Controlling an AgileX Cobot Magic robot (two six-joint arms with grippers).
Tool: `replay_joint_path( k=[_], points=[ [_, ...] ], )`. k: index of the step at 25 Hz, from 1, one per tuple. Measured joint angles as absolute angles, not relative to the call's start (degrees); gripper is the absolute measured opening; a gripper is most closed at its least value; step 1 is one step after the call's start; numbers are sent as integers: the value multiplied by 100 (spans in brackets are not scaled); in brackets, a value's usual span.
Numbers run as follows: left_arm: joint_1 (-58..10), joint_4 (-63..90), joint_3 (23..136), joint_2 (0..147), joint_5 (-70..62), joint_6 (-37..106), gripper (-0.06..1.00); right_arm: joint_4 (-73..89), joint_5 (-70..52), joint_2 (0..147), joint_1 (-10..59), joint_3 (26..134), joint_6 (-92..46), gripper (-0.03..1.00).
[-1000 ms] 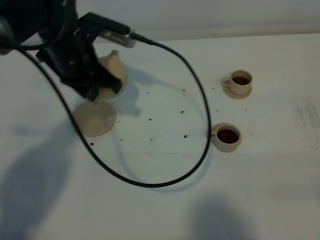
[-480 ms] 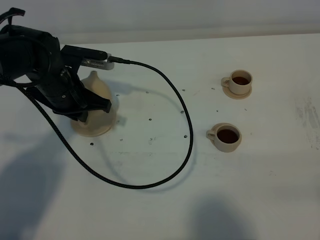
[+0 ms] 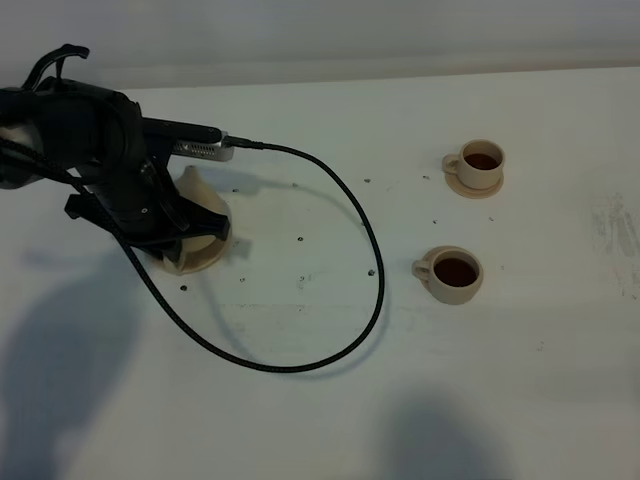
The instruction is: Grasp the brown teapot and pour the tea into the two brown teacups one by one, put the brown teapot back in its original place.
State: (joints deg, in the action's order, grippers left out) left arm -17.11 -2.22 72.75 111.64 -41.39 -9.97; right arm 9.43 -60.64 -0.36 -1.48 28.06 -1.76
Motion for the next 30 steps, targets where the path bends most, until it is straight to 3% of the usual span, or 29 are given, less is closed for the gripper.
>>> replay_joint_path(
  k=[18,21,27,30],
  points=[
    [-1711,-609,7275,11164,-4395,-1263,12,943,-6064,-36,-148,2806,-176,47],
    [-1711,-609,7275,11164,-4316,-1231,22,943,-6064,-36,-148,2806,-176,47],
    [-1711,-609,7281,11164,-4414,-1225,53,943,-6064,-36,-148,2806,-176,47],
    [-1711,-603,7300,10993,-4931,-1191,61,943,-6064,-36,-148,2806,-176,47]
  ],
)
